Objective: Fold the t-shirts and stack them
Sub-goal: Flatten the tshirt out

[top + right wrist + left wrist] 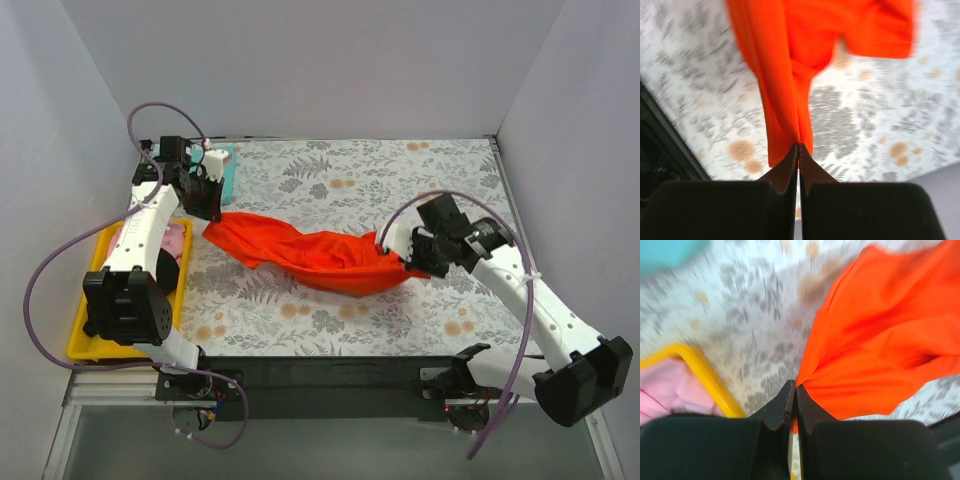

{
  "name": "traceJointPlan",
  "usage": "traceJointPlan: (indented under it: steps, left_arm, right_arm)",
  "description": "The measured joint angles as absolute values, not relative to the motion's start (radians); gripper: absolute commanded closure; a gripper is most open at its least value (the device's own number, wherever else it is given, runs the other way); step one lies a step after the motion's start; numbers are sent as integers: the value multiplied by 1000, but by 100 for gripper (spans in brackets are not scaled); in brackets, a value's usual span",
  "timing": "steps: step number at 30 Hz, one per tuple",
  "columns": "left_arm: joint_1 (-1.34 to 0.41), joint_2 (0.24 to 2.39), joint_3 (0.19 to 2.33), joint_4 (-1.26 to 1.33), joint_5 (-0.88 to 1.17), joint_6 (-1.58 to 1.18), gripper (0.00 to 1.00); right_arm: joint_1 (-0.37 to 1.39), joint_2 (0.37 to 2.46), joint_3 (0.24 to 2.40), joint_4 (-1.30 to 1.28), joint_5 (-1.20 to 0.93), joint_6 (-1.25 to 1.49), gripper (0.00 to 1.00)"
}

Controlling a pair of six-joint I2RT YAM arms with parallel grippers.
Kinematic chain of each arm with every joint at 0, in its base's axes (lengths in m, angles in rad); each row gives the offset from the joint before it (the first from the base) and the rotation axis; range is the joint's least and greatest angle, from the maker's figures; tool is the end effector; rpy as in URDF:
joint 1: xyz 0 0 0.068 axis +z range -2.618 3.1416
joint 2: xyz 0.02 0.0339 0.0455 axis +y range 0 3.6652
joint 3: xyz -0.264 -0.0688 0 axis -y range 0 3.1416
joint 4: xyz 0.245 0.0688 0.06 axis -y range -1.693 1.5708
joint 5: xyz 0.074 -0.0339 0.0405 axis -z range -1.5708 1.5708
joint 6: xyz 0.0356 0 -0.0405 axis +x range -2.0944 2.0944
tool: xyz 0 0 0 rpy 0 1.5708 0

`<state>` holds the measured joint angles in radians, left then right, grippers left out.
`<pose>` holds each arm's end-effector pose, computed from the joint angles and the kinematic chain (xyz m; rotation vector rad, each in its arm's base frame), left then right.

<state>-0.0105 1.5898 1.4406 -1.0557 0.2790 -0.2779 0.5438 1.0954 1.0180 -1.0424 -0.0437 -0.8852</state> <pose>0.3148 -0.0131 0.2993 -0.2994 2.7689 -0.4609 0.1668 0.1027 0.2905 -1.7725 2.0229 -0.0469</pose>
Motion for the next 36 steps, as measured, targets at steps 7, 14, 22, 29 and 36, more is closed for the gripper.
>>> traceJointPlan:
  steps: [7, 14, 22, 29, 36]
  left_arm:
    - [-9, 1520, 1658, -939, 401, -498, 100]
    - [-8, 1441, 1824, -959, 427, -735, 100]
    - [-9, 1300, 1929, -1037, 440, -852, 100]
    - [-9, 1135, 1972, -952, 397, -925, 100]
    - [-8, 1133, 1800, -839, 452, -957, 100]
  right_arm:
    - [403, 1230, 1404, -944, -29, -783, 99]
    - [379, 1096, 1530, -875, 93, -679, 99]
    - [379, 947, 1657, -748, 278, -638, 99]
    - [379, 945, 1719, -619, 350, -641, 99]
    - [379, 965, 1541, -467, 361, -658, 99]
